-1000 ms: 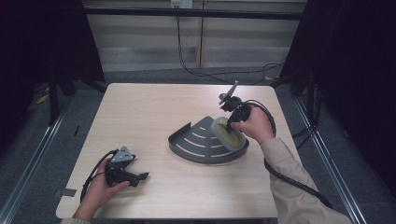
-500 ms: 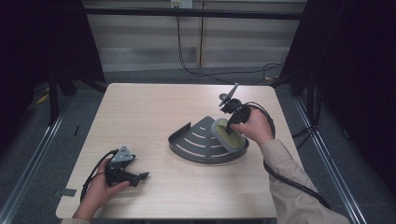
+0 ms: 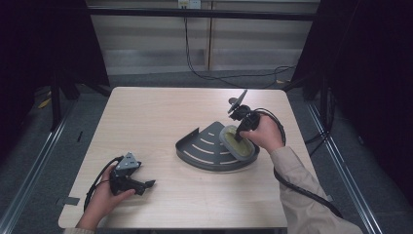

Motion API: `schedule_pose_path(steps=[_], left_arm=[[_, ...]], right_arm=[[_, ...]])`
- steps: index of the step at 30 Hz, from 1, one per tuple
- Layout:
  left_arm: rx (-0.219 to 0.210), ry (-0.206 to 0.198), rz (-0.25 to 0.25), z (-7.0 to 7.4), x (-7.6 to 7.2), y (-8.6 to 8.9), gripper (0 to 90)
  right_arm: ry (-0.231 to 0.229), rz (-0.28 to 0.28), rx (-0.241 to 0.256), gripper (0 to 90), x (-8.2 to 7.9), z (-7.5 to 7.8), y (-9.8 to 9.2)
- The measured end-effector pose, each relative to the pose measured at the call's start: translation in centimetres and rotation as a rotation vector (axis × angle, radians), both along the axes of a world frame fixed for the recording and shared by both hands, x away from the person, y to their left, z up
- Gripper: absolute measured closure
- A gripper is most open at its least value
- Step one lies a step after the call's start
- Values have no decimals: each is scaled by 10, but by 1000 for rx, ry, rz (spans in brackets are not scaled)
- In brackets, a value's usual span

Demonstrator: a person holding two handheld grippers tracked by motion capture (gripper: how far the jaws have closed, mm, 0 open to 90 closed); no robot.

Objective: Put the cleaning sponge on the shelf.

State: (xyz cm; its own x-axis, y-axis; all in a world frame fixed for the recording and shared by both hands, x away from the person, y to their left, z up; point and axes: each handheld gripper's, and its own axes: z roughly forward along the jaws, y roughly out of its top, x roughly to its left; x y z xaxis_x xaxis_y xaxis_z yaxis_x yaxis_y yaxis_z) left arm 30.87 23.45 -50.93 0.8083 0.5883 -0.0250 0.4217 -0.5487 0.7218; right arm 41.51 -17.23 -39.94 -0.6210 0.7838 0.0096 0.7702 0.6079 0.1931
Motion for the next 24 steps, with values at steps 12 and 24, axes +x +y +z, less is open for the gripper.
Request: schedule_pose_path(steps=[12,24], left_arm=[[0,0,0,0,0,0,96],[0,0,0,0,0,0,96]], right_arm=[[14,4,-11,712,1,-7,-1],[25,3,-13,711,0,-12,-3]])
